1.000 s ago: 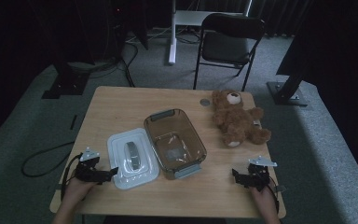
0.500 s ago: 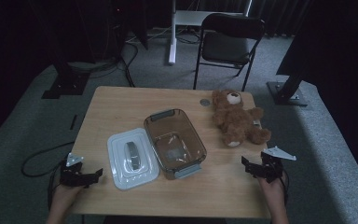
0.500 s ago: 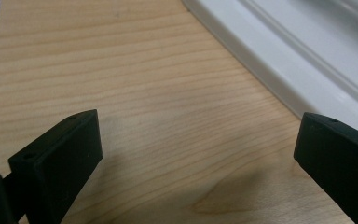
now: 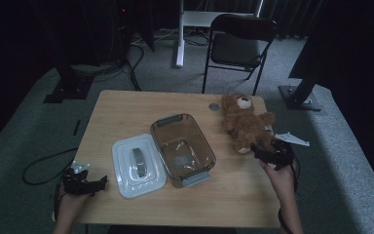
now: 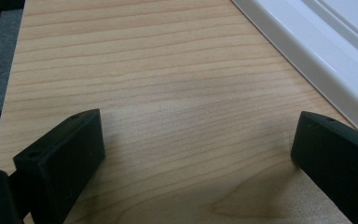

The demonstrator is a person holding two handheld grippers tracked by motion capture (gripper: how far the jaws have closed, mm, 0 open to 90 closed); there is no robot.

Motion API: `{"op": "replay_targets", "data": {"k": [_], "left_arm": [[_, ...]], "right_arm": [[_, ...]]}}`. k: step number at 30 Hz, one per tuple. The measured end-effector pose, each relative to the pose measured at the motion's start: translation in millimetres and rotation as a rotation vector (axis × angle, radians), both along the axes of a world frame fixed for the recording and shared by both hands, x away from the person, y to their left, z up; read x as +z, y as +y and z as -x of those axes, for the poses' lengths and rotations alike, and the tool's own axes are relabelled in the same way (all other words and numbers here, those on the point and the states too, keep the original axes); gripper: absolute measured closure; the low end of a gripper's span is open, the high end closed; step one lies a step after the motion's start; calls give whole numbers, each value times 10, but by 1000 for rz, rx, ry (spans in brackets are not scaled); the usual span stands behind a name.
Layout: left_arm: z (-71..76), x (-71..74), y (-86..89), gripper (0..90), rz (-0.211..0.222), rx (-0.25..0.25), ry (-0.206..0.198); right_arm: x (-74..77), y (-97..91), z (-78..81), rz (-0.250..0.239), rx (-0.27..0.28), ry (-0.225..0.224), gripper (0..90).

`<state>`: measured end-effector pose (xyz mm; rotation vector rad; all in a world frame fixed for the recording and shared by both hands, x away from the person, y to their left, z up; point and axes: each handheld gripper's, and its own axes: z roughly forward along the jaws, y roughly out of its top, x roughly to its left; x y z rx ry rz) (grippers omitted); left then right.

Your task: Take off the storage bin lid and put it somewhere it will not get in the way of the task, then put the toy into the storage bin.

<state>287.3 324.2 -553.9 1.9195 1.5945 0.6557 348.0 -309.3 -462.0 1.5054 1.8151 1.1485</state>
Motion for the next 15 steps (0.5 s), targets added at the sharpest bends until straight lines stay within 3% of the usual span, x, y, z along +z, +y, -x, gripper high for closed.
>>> {"op": "replay_targets", "data": {"k": [6,15], "left_arm": [[9,-25,-4,27,7,5,-28],[-1,-25,-6,28,7,3,-28]], "right_arm": [[128,6,-187,-5,-7,4,113],[274,-14,-470,7,-26,18,113]]}}
